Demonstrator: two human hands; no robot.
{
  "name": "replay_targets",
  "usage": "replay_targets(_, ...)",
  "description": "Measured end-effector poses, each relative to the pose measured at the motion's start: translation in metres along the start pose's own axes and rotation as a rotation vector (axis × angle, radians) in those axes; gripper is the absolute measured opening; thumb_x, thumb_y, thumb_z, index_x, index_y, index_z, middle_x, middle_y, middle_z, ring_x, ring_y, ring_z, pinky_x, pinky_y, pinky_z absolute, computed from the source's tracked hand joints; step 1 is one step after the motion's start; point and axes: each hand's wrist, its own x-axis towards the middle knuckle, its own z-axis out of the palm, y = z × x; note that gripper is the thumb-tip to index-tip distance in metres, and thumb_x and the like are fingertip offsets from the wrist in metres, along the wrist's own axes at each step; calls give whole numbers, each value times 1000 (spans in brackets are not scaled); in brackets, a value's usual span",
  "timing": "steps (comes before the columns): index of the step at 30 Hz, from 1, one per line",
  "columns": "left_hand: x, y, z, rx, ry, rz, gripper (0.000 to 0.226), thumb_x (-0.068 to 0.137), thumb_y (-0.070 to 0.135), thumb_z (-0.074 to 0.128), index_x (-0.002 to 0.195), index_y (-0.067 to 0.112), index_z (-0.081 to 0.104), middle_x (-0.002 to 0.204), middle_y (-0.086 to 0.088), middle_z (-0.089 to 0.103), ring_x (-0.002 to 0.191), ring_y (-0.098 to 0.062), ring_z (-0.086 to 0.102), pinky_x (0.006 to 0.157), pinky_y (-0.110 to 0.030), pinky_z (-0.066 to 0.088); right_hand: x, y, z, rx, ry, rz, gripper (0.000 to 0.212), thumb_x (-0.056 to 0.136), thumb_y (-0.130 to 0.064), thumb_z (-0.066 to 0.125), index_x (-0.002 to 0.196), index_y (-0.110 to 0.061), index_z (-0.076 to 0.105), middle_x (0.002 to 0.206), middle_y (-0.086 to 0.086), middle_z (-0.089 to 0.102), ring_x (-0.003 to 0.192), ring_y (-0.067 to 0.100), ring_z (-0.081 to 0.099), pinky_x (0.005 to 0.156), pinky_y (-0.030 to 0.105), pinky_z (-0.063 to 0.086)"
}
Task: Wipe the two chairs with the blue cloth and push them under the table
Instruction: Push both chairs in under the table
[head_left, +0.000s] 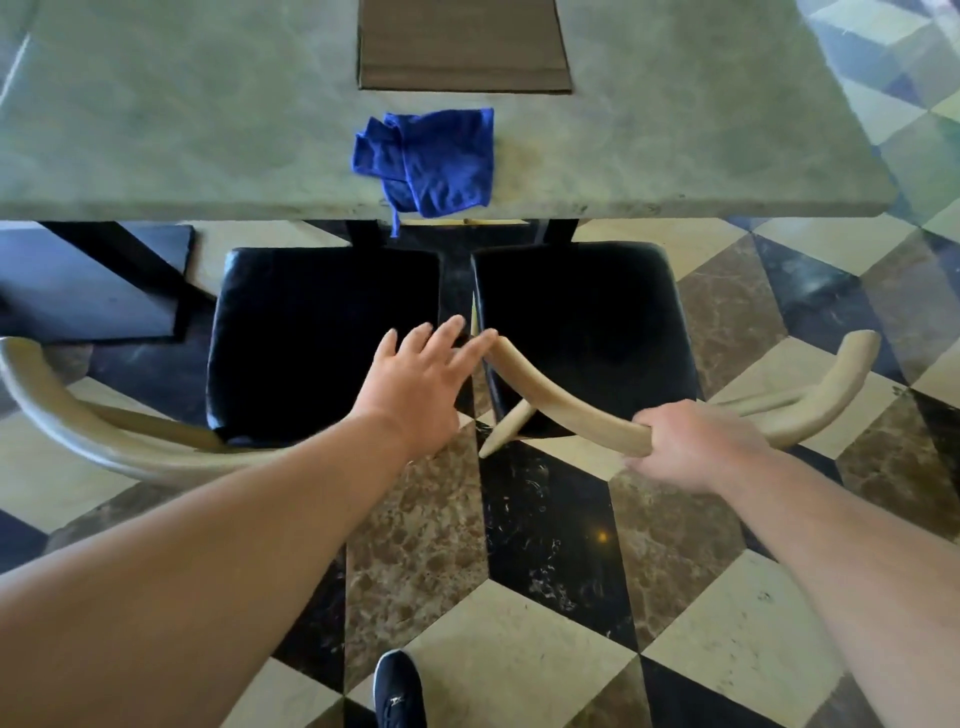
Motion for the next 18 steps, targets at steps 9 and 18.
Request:
replay_targets(9,-25,-18,5,-265,-135,-338,23,93,32,65,112,27,53,80,5,62,65,-17,61,48,-33,45,-2,-2,-4,49,-79,7,29,84,-65,62,99,-40,59,86,-18,65,79,8,64,74,40,60)
replay_targets(18,-18,-19,7,-283,-123,-350,23,87,31,66,106,31,54,80,7,61,66,-14,61,48,-30,43,0,-31,-26,129,-142,-68,61,66,-79,57,117,-46,50,89,-20,62,77,2,60,59,30,47)
